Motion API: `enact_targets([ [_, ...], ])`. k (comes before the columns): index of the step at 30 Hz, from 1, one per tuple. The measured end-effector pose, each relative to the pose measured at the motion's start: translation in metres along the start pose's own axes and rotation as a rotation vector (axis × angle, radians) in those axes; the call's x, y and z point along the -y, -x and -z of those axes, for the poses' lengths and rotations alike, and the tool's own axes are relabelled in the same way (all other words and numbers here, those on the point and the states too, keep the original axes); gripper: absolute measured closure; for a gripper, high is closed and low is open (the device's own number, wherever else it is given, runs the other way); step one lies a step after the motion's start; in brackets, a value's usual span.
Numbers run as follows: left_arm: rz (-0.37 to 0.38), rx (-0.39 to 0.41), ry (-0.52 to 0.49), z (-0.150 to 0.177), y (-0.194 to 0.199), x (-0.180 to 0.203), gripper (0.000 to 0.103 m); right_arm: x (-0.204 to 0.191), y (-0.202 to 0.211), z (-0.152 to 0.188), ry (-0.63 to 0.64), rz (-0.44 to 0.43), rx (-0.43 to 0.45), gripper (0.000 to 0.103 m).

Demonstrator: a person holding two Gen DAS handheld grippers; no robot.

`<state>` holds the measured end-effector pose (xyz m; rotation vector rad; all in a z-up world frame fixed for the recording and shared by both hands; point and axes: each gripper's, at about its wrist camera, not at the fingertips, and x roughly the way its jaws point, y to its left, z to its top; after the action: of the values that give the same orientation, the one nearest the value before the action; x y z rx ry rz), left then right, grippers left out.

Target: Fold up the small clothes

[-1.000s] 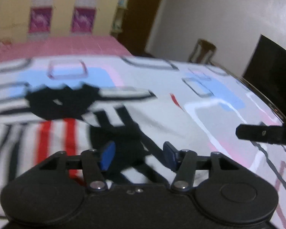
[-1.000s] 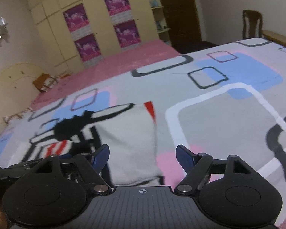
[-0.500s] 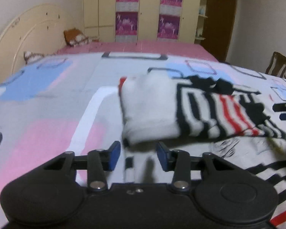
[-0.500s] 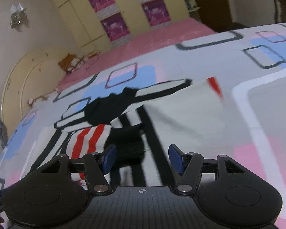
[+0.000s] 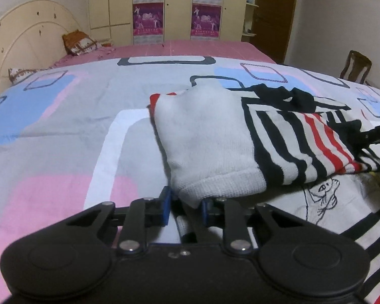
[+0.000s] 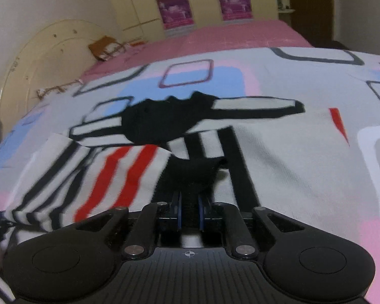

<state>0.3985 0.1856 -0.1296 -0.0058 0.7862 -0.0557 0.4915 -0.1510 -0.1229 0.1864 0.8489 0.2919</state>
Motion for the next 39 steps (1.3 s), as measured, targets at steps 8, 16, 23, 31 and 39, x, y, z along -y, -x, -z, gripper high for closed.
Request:
enact_targets([
  [8, -0.001, -0.02, -0.051, -0.003, -0.002, 0.004, 0.082, -0.004, 0.034, 0.022, 0.046, 0.102, 0.041, 0.092],
  [16, 0.0, -0.056, -0.101, -0.007, -0.005, 0.007, 0.082, 0.003, 0.024, 0.038, 0.007, 0.117, 0.015, 0.092],
  [23, 0.049, 0.031, -0.067, -0.009, 0.031, -0.014, 0.051, 0.009, 0.063, 0.025, 0.001, 0.158, 0.121, 0.055],
  [31, 0.117, 0.149, -0.069, -0.069, -0.002, -0.009, 0.055, 0.021, 0.029, -0.004, -0.011, 0.168, 0.076, 0.08],
  [39, 0.138, 0.024, -0.112, -0.087, -0.078, -0.002, 0.058, -0.036, -0.003, -0.011, -0.013, 0.059, 0.054, 0.08],
])
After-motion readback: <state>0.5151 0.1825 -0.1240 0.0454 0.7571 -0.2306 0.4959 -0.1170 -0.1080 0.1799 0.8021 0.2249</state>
